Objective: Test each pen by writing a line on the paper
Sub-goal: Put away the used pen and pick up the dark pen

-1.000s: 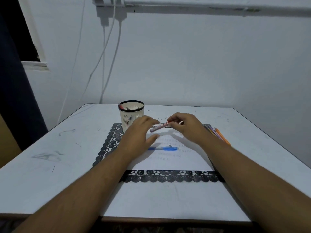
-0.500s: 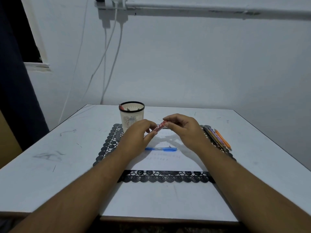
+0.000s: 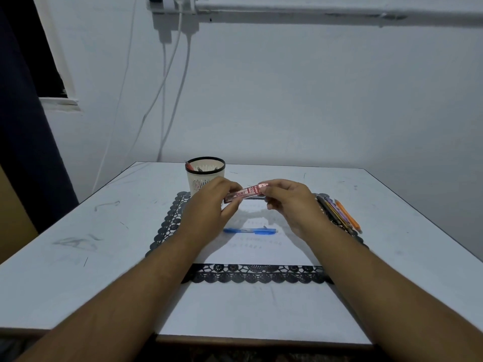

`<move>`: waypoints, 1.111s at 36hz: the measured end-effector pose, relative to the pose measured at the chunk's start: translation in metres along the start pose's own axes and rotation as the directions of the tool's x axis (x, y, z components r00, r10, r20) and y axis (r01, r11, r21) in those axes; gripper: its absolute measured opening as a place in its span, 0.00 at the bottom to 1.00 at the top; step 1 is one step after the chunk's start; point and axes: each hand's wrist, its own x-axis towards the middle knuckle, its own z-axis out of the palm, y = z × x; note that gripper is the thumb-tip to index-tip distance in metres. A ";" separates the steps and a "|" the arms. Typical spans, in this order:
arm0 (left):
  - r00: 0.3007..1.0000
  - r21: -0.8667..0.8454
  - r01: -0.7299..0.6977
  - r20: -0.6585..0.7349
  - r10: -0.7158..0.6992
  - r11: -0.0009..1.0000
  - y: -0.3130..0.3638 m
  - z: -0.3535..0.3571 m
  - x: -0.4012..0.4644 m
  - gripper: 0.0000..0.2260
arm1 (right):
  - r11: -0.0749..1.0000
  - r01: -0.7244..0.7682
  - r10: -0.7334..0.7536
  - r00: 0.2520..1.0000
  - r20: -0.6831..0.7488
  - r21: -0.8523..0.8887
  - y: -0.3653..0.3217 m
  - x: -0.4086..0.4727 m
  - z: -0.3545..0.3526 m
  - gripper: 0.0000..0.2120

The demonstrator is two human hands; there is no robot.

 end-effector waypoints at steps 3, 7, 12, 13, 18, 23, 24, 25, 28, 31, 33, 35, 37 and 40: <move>0.998 -0.081 0.023 -0.058 -0.027 0.996 0.007 -0.005 -0.001 0.11 | 0.963 -0.178 0.176 0.984 0.030 0.202 0.003 0.001 0.001 0.04; 0.981 -0.368 0.127 -0.092 -0.172 0.921 0.015 -0.006 0.000 0.08 | 0.829 -0.387 0.357 0.922 0.151 0.402 0.011 0.002 0.006 0.05; 0.962 -0.693 0.178 -0.026 -0.271 0.699 0.024 -0.005 0.002 0.07 | 0.697 -0.534 0.454 0.845 0.283 0.478 0.020 0.002 0.016 0.05; 0.963 -0.705 0.178 -0.018 -0.268 0.686 0.024 -0.006 0.003 0.07 | 0.687 -0.543 0.458 0.839 0.293 0.483 0.020 0.002 0.017 0.05; 0.967 -0.690 0.146 -0.052 -0.250 0.709 0.022 -0.006 0.004 0.06 | 0.679 -0.548 0.470 0.836 0.283 0.489 0.020 0.004 0.018 0.05; 0.962 -0.695 0.150 -0.061 -0.265 0.704 0.018 -0.007 0.005 0.05 | 0.667 -0.563 0.471 0.826 0.309 0.489 0.017 0.000 0.018 0.06; 0.965 -0.680 0.154 -0.053 -0.257 0.717 0.016 -0.007 0.004 0.05 | 0.665 -0.563 0.468 0.826 0.313 0.491 0.016 -0.002 0.018 0.06; 0.966 -0.670 0.153 -0.052 -0.252 0.726 0.015 -0.008 0.004 0.04 | 0.663 -0.562 0.465 0.827 0.316 0.494 0.015 -0.002 0.018 0.07; 0.963 -0.687 0.162 -0.046 -0.265 0.708 0.017 -0.008 0.004 0.05 | 0.658 -0.564 0.468 0.825 0.317 0.499 0.015 -0.002 0.019 0.06; 0.961 -0.681 0.173 -0.041 -0.272 0.712 0.017 -0.008 0.004 0.06 | 0.670 -0.556 0.472 0.831 0.295 0.492 0.014 -0.001 0.019 0.05; 0.958 -0.693 0.181 -0.037 -0.285 0.697 0.017 -0.007 0.004 0.06 | 0.680 -0.537 0.470 0.842 0.266 0.498 0.014 -0.002 0.018 0.04; 0.952 -0.705 0.196 -0.029 -0.303 0.682 0.018 -0.008 0.003 0.07 | 0.688 -0.519 0.467 0.852 0.238 0.507 0.014 -0.002 0.016 0.03; 0.950 -0.699 0.214 -0.014 -0.311 0.682 0.017 -0.010 0.003 0.07 | 0.703 -0.499 0.457 0.863 0.216 0.507 0.013 0.000 0.012 0.03; 0.955 -0.632 0.240 0.017 -0.297 0.737 0.012 -0.012 0.002 0.08 | 0.763 -0.437 0.416 0.896 0.157 0.475 0.011 0.003 0.007 0.06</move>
